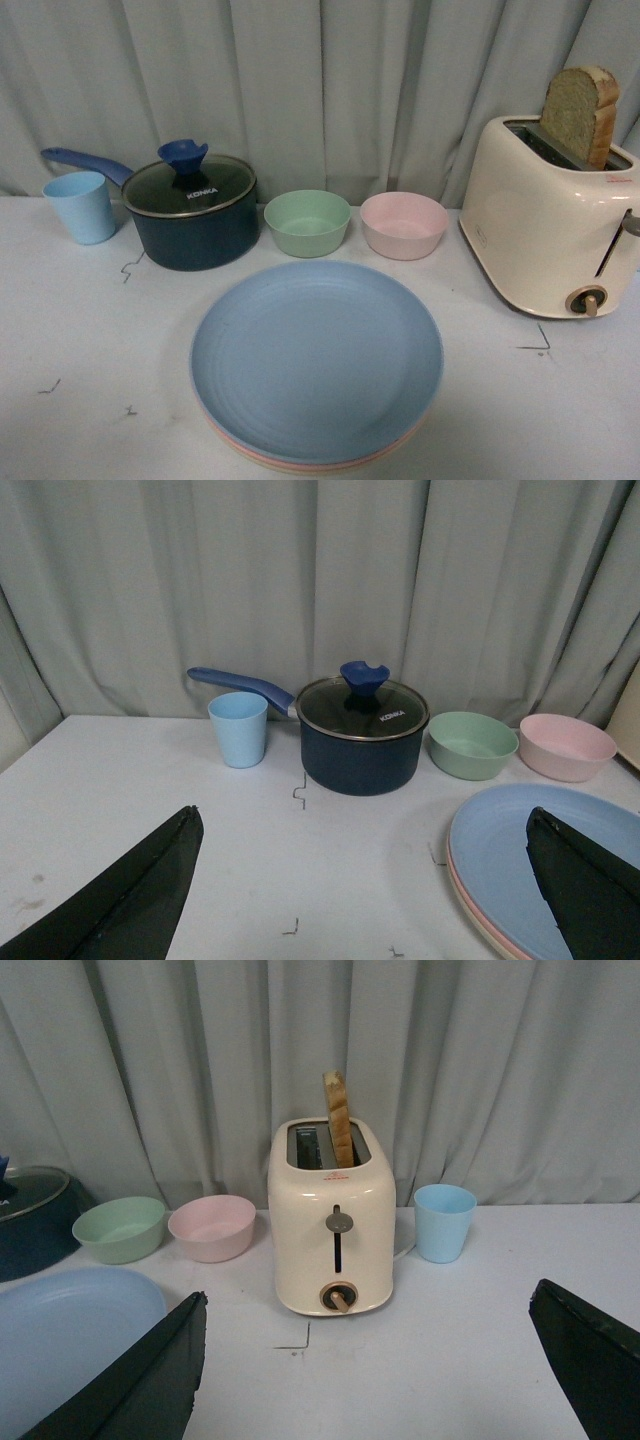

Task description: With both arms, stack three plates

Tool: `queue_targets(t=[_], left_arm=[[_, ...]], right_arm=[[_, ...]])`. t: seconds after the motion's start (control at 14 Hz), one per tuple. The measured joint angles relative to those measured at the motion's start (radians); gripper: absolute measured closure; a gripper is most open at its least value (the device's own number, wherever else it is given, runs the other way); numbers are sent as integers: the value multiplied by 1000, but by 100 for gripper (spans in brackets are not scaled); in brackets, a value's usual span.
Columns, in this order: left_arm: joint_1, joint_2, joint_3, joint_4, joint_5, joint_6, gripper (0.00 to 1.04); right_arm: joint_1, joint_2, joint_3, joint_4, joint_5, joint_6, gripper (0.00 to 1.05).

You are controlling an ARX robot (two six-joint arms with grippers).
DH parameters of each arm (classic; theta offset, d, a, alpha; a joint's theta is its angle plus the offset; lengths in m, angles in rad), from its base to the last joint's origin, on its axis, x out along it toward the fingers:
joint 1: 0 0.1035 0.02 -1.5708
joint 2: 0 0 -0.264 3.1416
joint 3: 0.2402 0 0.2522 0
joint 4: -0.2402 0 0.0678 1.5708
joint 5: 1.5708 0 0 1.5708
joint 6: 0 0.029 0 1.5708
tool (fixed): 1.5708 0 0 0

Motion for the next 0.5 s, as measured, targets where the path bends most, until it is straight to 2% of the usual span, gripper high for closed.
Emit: queue_targets(t=[0.5], left_arm=[[0,0,0,0,0,0,7]], right_arm=[[0,0,0,0,0,0,6]])
